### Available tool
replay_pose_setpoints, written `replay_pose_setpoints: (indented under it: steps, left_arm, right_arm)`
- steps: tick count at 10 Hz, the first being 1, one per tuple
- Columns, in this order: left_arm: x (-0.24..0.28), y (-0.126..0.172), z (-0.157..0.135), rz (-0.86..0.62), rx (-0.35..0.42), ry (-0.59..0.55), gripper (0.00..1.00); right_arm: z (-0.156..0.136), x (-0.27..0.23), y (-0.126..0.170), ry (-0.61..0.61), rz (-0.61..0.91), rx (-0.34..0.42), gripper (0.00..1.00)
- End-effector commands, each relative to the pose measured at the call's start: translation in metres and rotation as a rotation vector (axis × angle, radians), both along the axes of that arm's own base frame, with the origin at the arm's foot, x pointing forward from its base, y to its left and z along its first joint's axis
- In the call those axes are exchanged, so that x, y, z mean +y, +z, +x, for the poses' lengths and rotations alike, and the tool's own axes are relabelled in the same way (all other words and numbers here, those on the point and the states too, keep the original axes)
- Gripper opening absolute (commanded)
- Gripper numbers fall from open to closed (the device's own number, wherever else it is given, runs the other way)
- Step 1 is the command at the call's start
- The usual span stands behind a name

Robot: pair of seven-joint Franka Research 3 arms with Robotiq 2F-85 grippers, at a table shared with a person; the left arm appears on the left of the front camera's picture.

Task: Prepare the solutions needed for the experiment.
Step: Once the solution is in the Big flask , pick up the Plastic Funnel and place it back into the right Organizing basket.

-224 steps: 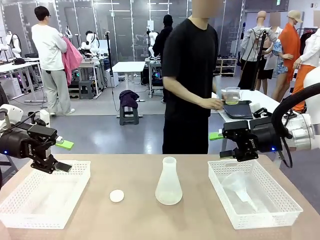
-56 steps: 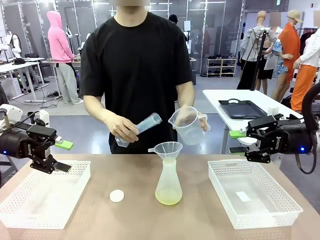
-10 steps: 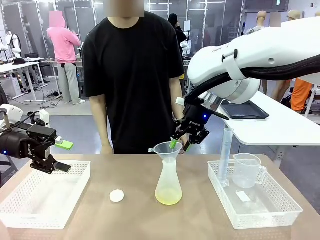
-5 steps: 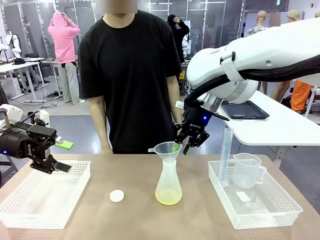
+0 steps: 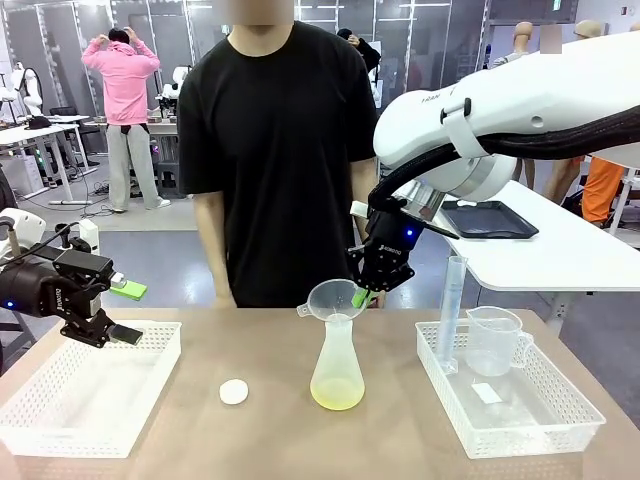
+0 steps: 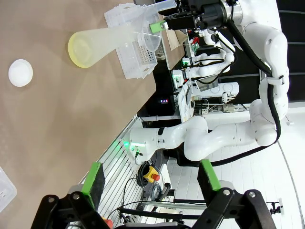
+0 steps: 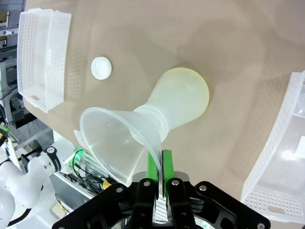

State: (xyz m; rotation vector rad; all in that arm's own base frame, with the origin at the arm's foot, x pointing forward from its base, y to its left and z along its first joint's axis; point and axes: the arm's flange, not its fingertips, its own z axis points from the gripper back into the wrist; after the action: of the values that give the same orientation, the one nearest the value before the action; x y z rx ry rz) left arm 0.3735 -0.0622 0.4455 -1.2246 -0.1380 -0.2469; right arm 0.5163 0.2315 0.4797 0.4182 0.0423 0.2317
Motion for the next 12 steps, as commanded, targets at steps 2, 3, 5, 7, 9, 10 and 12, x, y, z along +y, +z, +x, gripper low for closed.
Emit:
replay_pose_setpoints:
  steps: [2,3,5,7,9,10,12]
  left_arm:
    - [-0.002,0.002,0.0,-0.022,-0.006,-0.001,1.0]
    - [-0.002,0.002,0.0,-0.022,-0.006,-0.001,1.0]
    - [-0.002,0.002,0.0,-0.022,-0.006,-0.001,1.0]
    - [-0.002,0.002,0.0,-0.022,-0.006,-0.001,1.0]
    - [-0.002,0.002,0.0,-0.022,-0.006,-0.001,1.0]
    - [-0.002,0.002,0.0,-0.022,-0.006,-0.001,1.0]
    - [-0.002,0.002,0.0,-0.022,-0.006,-0.001,1.0]
  right_arm:
    - [0.006,0.002,0.003,-0.023,-0.025,0.022,0.0]
    - [0.007,0.003,0.003,-0.024,-0.019,0.019,0.0]
    - [0.005,0.002,0.008,-0.028,0.011,0.022,0.0]
    - [-0.001,0.0,0.015,-0.049,0.057,0.022,0.0]
    - [-0.008,0.0,0.026,-0.072,0.047,0.027,0.0]
    - [-0.012,0.0,0.032,-0.081,0.043,0.026,0.0]
    - [-0.021,0.001,0.048,-0.093,0.038,0.039,0.0]
